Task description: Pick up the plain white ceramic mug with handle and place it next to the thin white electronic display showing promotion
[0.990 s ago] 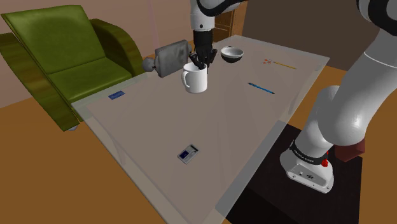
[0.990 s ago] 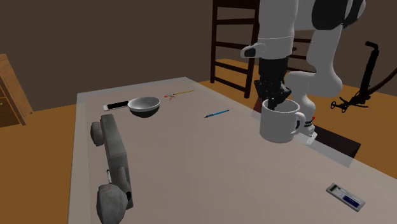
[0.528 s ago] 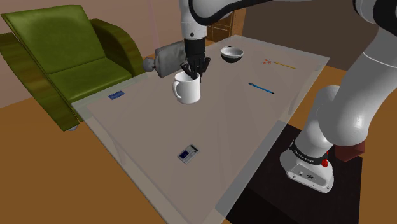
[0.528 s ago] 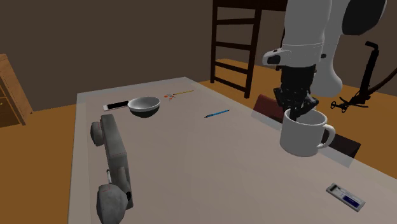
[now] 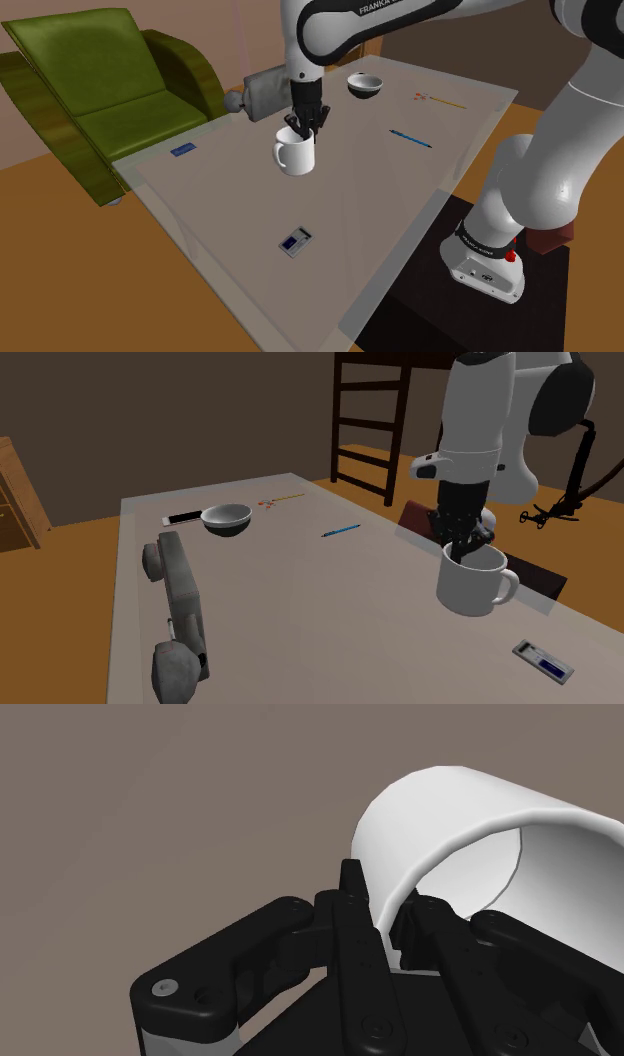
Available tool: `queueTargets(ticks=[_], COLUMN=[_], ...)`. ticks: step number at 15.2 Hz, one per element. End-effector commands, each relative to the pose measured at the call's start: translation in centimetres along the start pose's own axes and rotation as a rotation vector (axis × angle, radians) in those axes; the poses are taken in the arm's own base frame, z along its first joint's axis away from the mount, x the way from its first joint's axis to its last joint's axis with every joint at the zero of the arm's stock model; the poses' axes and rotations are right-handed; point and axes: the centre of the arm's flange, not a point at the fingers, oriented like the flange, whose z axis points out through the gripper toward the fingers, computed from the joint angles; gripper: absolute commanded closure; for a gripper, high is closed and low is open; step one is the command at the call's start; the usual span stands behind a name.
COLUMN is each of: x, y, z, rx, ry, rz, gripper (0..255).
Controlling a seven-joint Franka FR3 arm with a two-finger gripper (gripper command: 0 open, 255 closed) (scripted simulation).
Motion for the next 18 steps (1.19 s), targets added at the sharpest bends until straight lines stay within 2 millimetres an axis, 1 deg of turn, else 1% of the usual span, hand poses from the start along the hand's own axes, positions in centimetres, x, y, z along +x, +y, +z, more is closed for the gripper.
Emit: queueTargets(ticks=[1,18], x=[0.1,1.2], y=[0.0,0.2], z=[1.1,10.0], rx=[0.001,0.001], ry=[0.001,0.001], rz=[0.000,0.000], gripper=[255,255])
